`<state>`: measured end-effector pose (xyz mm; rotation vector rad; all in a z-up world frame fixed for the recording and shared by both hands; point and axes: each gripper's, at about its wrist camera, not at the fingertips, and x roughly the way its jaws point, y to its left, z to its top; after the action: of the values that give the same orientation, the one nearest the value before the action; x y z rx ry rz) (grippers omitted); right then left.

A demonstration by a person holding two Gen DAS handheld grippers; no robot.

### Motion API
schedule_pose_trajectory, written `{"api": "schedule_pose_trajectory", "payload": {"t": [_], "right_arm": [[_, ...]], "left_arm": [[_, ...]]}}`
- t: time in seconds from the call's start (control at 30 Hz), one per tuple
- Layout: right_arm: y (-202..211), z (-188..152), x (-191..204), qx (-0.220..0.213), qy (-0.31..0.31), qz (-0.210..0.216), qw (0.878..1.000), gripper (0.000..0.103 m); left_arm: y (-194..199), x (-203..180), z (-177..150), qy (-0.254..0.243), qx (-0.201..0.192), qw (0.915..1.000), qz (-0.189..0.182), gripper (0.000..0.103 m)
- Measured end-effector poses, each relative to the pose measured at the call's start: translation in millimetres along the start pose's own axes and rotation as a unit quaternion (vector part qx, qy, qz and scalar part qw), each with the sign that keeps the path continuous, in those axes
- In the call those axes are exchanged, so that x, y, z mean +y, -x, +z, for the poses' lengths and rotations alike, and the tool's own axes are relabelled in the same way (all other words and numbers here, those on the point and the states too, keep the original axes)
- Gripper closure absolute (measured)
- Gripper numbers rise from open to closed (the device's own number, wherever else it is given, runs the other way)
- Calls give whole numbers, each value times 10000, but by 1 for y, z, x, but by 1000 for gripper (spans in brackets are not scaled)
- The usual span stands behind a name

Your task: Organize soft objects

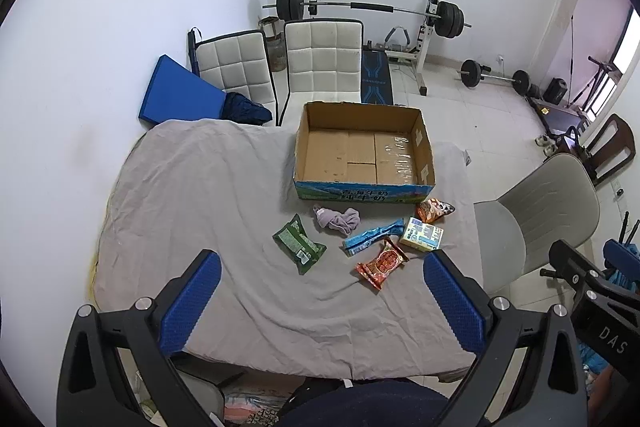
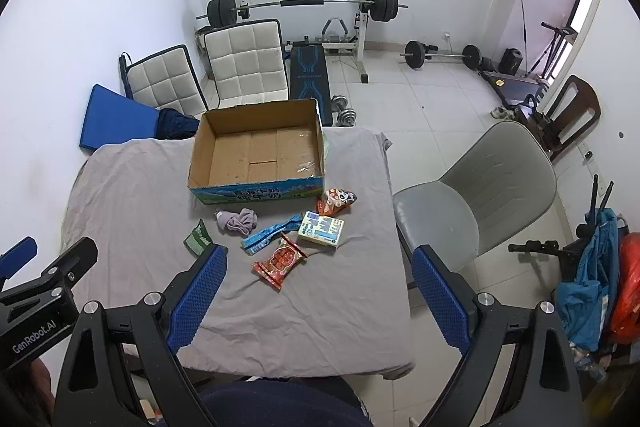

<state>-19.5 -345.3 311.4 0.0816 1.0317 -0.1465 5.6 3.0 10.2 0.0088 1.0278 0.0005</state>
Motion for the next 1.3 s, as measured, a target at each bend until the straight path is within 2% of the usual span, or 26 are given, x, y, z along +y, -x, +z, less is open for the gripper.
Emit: {"api": "schedule_pose_trajectory", "payload": {"t": [0.33, 1.3], "right_arm": [[3, -1, 4, -109, 1, -31, 9999, 7], [6, 2, 7, -183, 9, -43, 9998, 7]], "left_arm": [[5, 0, -1, 4, -156, 9999, 20, 0], [5, -1, 3, 31, -240, 9997, -21, 0]]}}
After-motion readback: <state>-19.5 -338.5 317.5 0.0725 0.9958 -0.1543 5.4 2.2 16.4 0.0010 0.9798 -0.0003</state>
